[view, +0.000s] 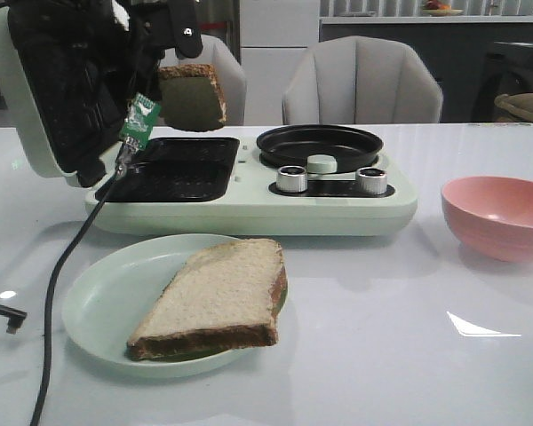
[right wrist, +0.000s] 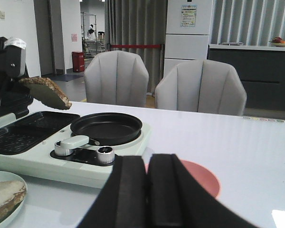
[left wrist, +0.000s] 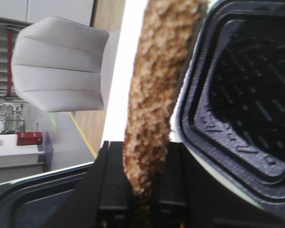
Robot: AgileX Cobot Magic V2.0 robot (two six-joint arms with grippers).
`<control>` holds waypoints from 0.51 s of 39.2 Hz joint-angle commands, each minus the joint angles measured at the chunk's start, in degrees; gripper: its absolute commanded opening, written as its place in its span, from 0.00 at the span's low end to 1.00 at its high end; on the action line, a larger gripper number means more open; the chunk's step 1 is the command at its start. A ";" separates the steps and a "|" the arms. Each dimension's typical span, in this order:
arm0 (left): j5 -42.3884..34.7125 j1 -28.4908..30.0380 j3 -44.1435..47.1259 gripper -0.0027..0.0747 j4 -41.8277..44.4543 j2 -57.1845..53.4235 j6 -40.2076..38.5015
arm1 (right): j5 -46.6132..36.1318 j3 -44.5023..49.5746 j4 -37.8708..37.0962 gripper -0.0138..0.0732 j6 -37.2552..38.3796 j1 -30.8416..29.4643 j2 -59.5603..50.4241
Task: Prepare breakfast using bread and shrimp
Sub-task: 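Lower the slice onto the waffle plate and open the left gripper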
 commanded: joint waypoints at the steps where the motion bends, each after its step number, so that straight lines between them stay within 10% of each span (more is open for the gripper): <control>1: 0.15 0.17 -2.11 0.18 -0.44 -2.25 -2.39 | -4.63 -0.92 -0.26 0.33 0.00 -0.18 -1.24; 20: -0.46 -0.83 1.54 0.20 -3.01 -1.01 -2.52 | -4.63 -0.92 -0.26 0.33 0.00 -0.18 -1.24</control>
